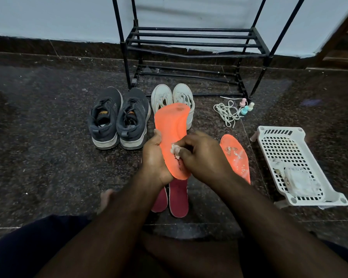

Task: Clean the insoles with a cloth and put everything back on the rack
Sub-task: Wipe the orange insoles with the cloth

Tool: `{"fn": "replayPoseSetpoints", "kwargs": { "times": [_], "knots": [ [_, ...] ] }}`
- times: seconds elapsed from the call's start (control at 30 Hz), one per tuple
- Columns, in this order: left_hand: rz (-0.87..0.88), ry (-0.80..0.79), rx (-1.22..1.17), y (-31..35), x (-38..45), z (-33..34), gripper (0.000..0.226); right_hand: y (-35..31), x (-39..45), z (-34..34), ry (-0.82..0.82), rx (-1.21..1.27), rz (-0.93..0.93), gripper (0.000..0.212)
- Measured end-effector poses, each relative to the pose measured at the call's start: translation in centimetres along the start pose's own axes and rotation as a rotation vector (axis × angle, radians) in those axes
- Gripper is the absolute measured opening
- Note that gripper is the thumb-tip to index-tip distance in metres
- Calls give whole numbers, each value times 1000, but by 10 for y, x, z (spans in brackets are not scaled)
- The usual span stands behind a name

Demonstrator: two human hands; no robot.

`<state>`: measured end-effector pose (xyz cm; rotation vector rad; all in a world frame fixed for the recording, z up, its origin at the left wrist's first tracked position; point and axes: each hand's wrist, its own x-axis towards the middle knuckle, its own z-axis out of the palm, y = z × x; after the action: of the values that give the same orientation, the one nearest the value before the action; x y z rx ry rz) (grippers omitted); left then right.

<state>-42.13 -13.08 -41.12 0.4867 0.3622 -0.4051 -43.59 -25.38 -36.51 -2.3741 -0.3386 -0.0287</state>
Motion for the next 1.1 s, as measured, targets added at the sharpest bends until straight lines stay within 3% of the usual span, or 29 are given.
{"fn": "replayPoseSetpoints", "kwargs": {
  "times": [0.07,0.2,0.3,0.43,0.57,0.7,0.83,0.9,1.03,1.1],
  "knots": [
    [-4,26,8,1,0,0,79,0,0,4,-33,-77,-47,12],
    [-30,99,54,4,1,1,78,-9,-4,-1,-249,-183,-12,10],
    [-27,112,18,5,0,5,73,-7,-5,-11,-356,-95,30,6],
    [-18,69,23,2,-2,5,77,2,-3,-9,-134,48,96,3],
    [-37,-4,31,-5,-4,6,76,8,3,2,74,-42,-52,4],
    [-36,48,129,-7,-1,4,69,2,4,2,-160,-197,-8,7],
    [-47,75,161,-5,1,2,78,-2,0,-13,-383,-136,22,6],
    [-44,72,132,-2,1,0,82,-1,-2,-15,-354,-49,45,7],
    [-4,29,96,-4,-1,3,69,4,4,-12,-71,30,41,9],
    [4,56,90,-4,-2,4,69,5,4,-8,-97,-48,12,8]
  ]
}}
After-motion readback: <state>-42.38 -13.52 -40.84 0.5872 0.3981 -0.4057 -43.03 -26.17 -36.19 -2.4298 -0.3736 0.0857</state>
